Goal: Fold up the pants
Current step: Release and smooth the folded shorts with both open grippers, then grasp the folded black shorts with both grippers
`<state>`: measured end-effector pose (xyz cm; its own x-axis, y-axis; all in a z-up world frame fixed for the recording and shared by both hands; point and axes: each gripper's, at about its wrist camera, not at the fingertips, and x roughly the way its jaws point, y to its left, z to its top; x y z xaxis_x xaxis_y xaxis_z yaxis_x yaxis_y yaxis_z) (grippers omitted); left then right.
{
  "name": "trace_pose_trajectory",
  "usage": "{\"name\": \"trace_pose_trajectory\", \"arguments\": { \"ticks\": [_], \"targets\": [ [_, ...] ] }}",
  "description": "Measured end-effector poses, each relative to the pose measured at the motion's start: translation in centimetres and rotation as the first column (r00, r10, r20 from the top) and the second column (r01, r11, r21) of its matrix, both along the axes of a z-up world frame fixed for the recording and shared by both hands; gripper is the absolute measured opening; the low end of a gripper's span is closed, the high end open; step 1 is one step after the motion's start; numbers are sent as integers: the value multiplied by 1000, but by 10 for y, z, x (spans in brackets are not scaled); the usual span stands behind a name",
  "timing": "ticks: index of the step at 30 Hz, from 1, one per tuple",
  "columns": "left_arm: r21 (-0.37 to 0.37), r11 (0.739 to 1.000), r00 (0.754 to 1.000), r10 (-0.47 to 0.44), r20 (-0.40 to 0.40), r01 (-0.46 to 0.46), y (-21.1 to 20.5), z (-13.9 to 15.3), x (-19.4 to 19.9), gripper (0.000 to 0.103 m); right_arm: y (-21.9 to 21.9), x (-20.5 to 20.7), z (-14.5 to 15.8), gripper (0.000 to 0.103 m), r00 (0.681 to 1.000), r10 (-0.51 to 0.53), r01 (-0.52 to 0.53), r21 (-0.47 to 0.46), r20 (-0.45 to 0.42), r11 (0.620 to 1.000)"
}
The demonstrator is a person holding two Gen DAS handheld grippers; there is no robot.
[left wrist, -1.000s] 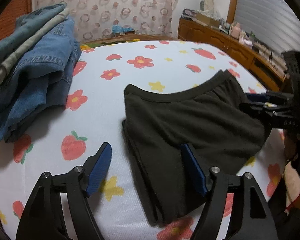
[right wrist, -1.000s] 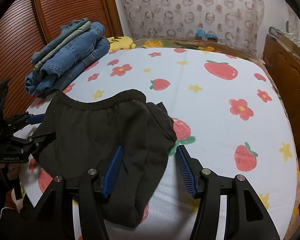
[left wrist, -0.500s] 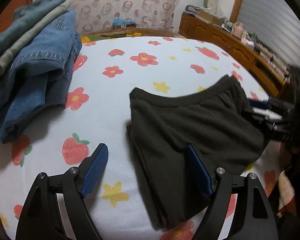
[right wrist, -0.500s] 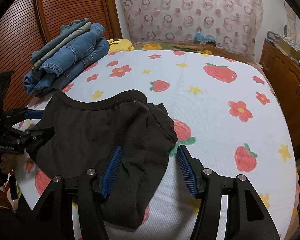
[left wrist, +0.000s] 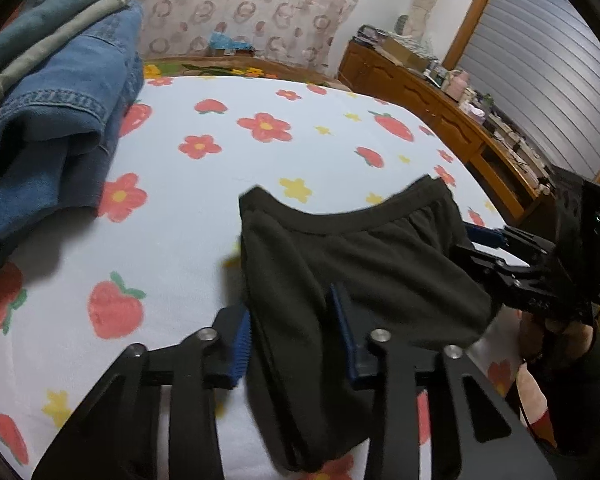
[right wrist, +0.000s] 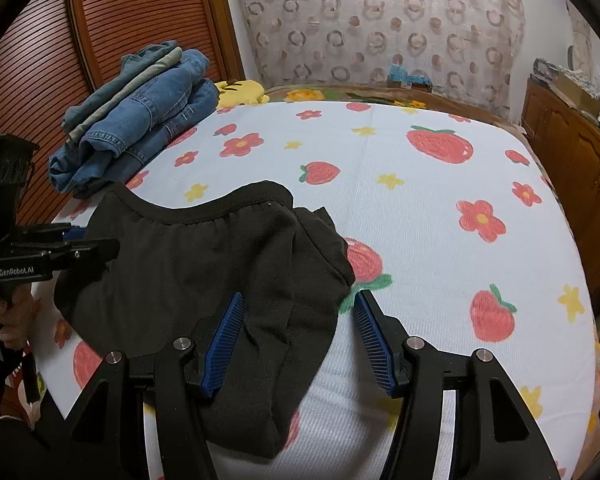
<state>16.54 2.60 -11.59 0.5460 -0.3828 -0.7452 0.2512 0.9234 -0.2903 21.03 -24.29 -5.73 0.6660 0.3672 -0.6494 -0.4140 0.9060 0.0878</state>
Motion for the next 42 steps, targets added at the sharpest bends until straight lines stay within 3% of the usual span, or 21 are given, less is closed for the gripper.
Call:
{"name": "trace_pose_trajectory", "arguments": {
  "ticks": [4,17,19,24,25,28,42],
  "targets": [
    [-18,1000,1000,-15,12,15,-2,2,-2,29,0,0,1,60,1000,-1,1,5,-2,1000],
    [-20,1000,1000,4,13,-3,3,-3,1,28,3,5,3,60,1000,-3,3,-3,-23,1000],
    [-28,1000,1000,-5,12,6,4,-2,0,23,5,9,4,60,999,24,-23,24,-44,999],
    [-33,999,999,-14,49,16,3,4,-6,15,7,16,4,36,996,48,-44,64,-69,997],
    [-31,999,998,-16,60,17,3,5,-8,14,6,15,4,25,996,58,-53,72,-71,996],
    [-28,999,997,-15,78,17,3,11,-11,13,2,13,8,16,996,64,-59,91,-56,994],
    [-25,1000,978,9,207,-4,8,56,-24,12,3,-15,53,10,990,100,-109,96,96,989]
  ]
}}
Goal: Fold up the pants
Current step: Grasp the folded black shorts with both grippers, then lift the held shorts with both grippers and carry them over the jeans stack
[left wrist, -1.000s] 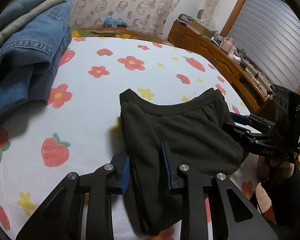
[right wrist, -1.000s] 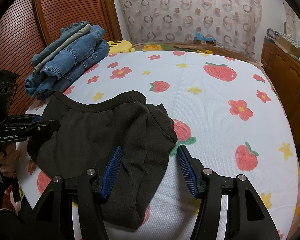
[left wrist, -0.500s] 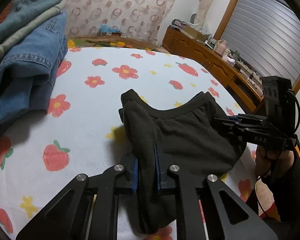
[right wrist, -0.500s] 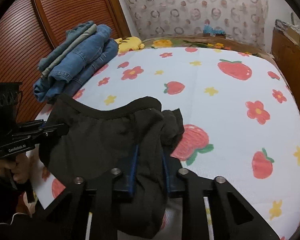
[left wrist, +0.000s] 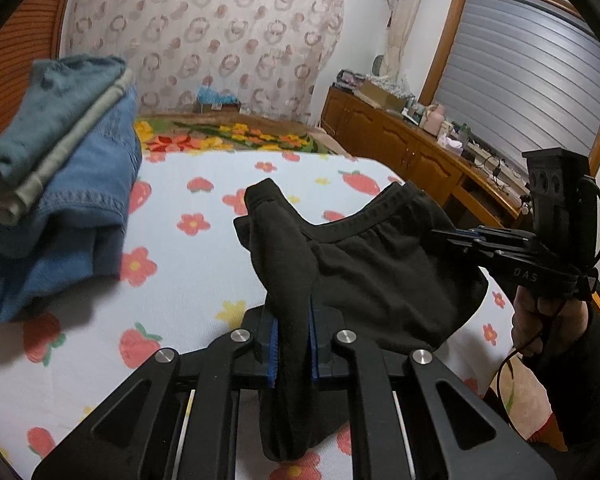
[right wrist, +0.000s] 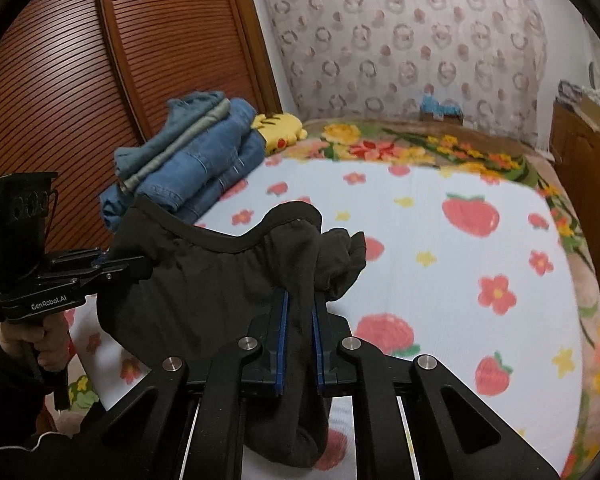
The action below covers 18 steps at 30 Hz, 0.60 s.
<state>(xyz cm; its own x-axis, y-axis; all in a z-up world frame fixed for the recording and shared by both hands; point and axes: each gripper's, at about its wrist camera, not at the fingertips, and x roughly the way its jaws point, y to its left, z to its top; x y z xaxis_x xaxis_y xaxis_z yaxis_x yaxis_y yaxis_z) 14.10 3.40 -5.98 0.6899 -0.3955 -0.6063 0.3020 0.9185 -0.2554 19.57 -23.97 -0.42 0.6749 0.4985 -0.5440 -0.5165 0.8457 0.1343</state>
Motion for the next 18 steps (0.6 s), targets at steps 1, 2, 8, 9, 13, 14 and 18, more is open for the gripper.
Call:
{"name": "trace_pose_trajectory", "arguments": {
  "ticks": [1,2,8,9,13,14,18],
  "targets": [
    [2,1000,1000,5,7,-5,1,2,0,12,1,-1,3,10,1000,5,-5,-1,11,1000],
    [4,1000,1000,9,15,-9,3,5,0,12,3,-1,7,10,1000,9,-9,-3,21,1000],
    [36,998,997,45,67,-47,13,21,2,12,17,5,28,10,996,52,-51,-15,78,999],
    [41,998,996,47,78,-50,14,23,2,12,19,6,30,10,995,58,-56,-20,85,998],
    [34,996,993,74,97,-77,25,35,7,12,34,18,43,10,991,89,-85,-40,103,996],
    [36,996,991,83,101,-87,29,40,9,12,37,23,47,10,990,96,-92,-43,106,995],
    [44,990,985,125,123,-131,45,58,20,12,51,44,68,10,982,133,-127,-56,133,990]
  ]
}}
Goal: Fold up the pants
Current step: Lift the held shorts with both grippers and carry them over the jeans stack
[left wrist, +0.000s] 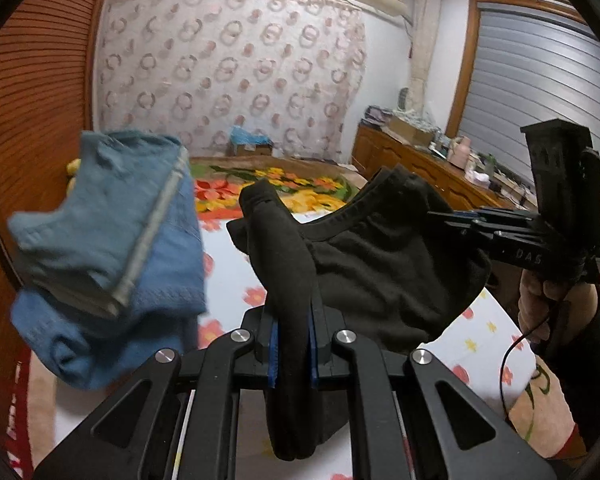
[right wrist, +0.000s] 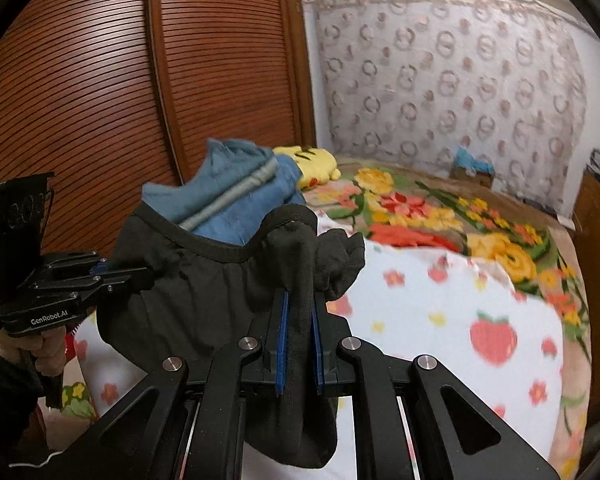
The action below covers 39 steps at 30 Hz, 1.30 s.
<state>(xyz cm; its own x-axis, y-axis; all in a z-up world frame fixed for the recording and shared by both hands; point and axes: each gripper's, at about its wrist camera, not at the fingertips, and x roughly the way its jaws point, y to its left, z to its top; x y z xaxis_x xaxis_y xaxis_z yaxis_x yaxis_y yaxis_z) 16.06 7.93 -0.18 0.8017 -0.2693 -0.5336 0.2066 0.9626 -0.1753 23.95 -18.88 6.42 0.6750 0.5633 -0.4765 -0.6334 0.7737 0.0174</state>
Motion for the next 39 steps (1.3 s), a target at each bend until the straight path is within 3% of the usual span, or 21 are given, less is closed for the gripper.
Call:
{"name": "trace_pose_trajectory", "arguments": {
  "ticks": [13,30,39],
  "targets": [
    [-1,984,982,176,65,-176,71,33,21,12,72,81,51,10,984,162,-160,-35,76,987],
    [-42,943,939,333,84,-331,122,26,36,12,165,176,52,10,957,266,-250,-134,118,959],
    [-69,917,919,394,20,-392,136,5,41,12,225,211,36,10,943,316,-292,-199,103,935]
  ]
}}
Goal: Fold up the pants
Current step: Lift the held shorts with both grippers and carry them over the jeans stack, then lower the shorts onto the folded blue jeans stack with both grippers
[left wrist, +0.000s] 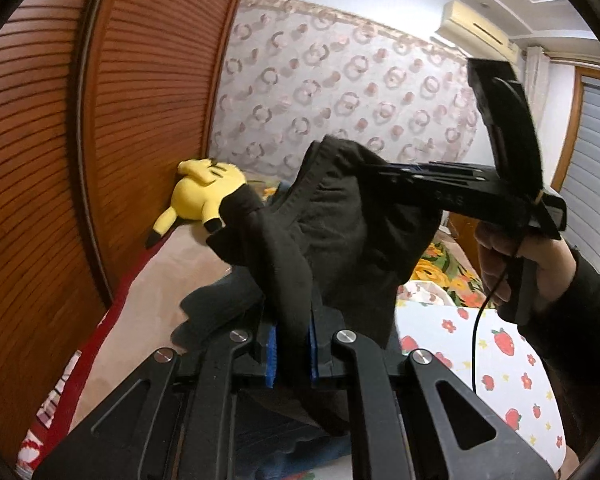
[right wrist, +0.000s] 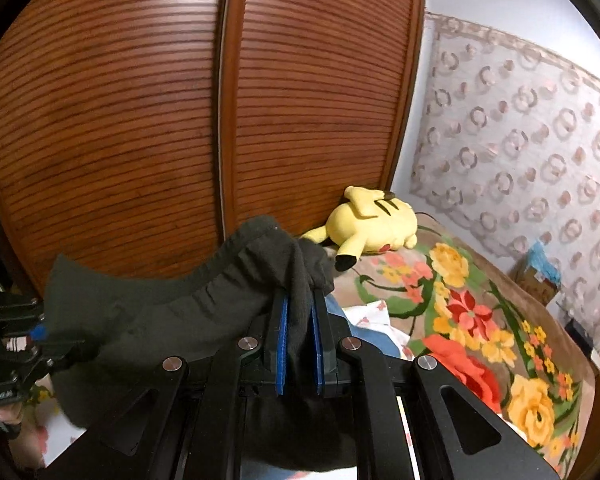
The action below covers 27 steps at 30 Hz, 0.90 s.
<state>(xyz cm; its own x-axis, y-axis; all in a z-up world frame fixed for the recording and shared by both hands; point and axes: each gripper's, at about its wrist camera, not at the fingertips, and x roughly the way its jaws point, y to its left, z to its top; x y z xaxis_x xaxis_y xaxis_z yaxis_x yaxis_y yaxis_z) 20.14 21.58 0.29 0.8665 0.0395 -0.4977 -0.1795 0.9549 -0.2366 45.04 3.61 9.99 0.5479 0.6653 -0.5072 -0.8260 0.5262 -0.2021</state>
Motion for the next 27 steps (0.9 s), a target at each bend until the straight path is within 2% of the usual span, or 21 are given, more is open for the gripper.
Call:
{"name": "trace_pose_trajectory", "arguments": {
  "ticks": [5,8,10,12,13,16,19,23,27],
  "targets": [
    [-2,999,999,34,-22,-34,5,-7,-4,13,24,20,-10,10,1000,6,-5,8,-24,1000],
    [3,999,998,54,-31,-54,7,-9,-8,17,26,25,-15,10,999,0,1,24,-40,1000],
    [-3,998,997,63,-42,-63,9,-11,-10,23,21,26,-17,11,999,-6,8,39,-49,999],
    [-7,998,997,64,-50,-64,9,-12,-11,27,13,25,-18,22,998,-21,24,49,-60,999],
    [-9,998,997,57,-55,-57,8,-12,-11,32,7,24,-17,32,998,-34,38,56,-59,998],
    [4,999,998,36,-51,-36,1,-11,-15,45,-9,16,-17,37,996,-38,45,83,-80,996],
    [34,999,999,26,-34,-25,-9,-9,-21,48,-23,5,-21,46,995,-51,58,82,-86,995],
    [51,999,999,9,-34,-7,-17,-10,-20,49,-35,-5,-26,49,992,-62,71,84,-108,994],
    [58,998,997,34,-63,-30,-13,-18,-14,49,-37,-4,-23,50,988,-84,96,89,-132,991]
  ]
}}
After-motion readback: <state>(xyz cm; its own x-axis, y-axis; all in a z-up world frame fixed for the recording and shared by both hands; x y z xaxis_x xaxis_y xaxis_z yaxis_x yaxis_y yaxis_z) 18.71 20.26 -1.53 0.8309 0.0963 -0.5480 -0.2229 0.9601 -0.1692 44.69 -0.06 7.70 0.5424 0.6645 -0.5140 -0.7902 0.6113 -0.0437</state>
